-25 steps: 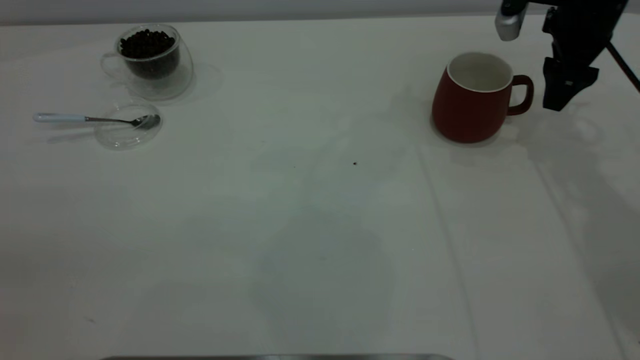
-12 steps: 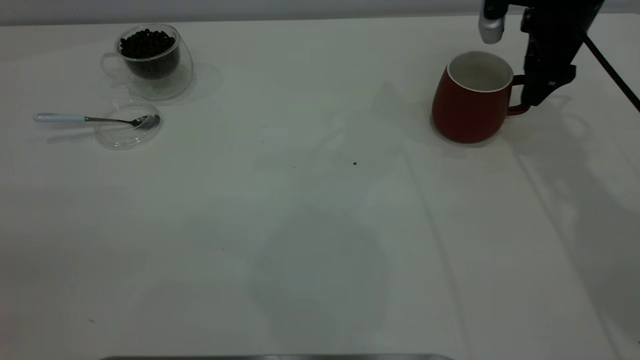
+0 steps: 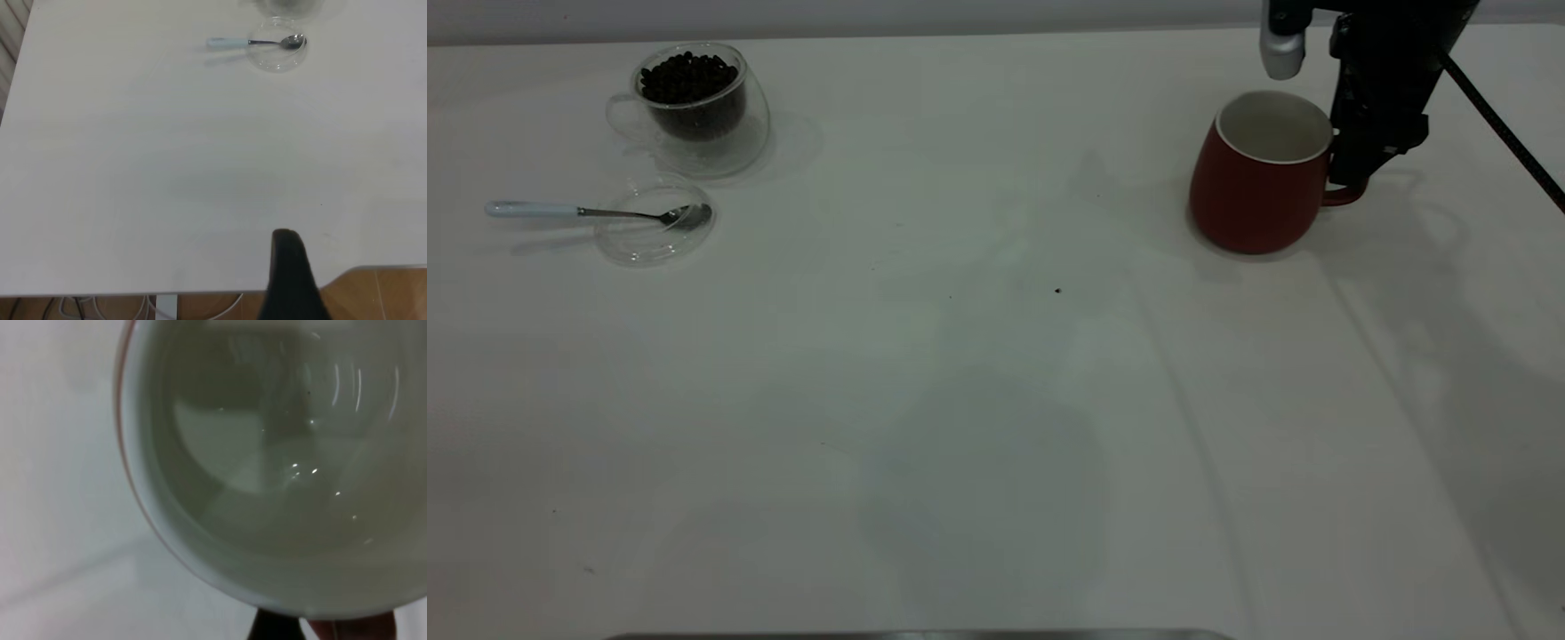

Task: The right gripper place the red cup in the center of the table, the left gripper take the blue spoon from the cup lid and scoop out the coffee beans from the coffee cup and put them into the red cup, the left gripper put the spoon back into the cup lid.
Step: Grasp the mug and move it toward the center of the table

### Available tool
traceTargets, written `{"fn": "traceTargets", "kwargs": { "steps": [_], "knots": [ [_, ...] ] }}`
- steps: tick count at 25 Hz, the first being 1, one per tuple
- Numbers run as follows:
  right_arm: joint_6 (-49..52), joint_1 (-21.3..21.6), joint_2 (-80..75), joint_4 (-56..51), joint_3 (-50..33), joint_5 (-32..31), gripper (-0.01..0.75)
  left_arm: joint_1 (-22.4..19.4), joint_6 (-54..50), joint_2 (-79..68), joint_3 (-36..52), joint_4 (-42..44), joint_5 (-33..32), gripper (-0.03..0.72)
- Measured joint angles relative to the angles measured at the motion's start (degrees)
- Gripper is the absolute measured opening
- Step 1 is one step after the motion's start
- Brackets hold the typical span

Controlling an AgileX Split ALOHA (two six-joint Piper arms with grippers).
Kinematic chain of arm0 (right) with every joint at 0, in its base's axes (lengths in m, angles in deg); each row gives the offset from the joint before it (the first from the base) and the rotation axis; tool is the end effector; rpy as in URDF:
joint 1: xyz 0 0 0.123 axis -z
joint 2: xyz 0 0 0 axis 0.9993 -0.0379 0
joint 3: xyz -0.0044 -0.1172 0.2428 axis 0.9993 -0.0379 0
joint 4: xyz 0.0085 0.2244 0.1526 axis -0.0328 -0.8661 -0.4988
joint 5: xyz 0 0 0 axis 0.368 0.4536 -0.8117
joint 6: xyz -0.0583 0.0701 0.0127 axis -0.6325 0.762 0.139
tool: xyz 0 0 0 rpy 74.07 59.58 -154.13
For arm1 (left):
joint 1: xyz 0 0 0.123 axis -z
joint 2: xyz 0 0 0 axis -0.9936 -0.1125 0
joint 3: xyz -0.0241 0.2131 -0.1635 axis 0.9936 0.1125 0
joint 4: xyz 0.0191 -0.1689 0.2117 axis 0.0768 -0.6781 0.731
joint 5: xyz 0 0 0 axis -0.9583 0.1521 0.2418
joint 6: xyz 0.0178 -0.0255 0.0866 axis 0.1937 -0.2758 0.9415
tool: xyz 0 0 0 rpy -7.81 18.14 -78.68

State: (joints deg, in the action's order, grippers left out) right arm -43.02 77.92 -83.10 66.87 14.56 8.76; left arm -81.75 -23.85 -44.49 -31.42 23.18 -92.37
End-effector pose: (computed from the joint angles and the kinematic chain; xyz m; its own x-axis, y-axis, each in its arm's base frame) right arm 0.4678 0.0842 0.0266 -0.2145 -0.9682 -0.1288 -0.9429 0.2397 -0.2314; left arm 0.0244 0.0028 0.2765 -0.5198 0.0246 -0.8539 0.0027 0.9996 0.0272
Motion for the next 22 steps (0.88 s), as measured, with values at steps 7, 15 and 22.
{"fn": "traceTargets", "kwargs": {
  "steps": [7, 15, 22],
  "knots": [
    [-1.0, -0.8, 0.0, -1.5, 0.0, -0.1, 0.596, 0.0, 0.0, 0.0, 0.0, 0.0, 0.0, 0.570],
    [-2.1, -2.1, 0.0, -1.9, 0.0, -0.5, 0.596, 0.0, 0.0, 0.0, 0.0, 0.0, 0.0, 0.570],
    [-2.5, -3.9, 0.0, -2.0, 0.0, -0.7, 0.596, 0.0, 0.0, 0.0, 0.0, 0.0, 0.0, 0.570]
  ]
}}
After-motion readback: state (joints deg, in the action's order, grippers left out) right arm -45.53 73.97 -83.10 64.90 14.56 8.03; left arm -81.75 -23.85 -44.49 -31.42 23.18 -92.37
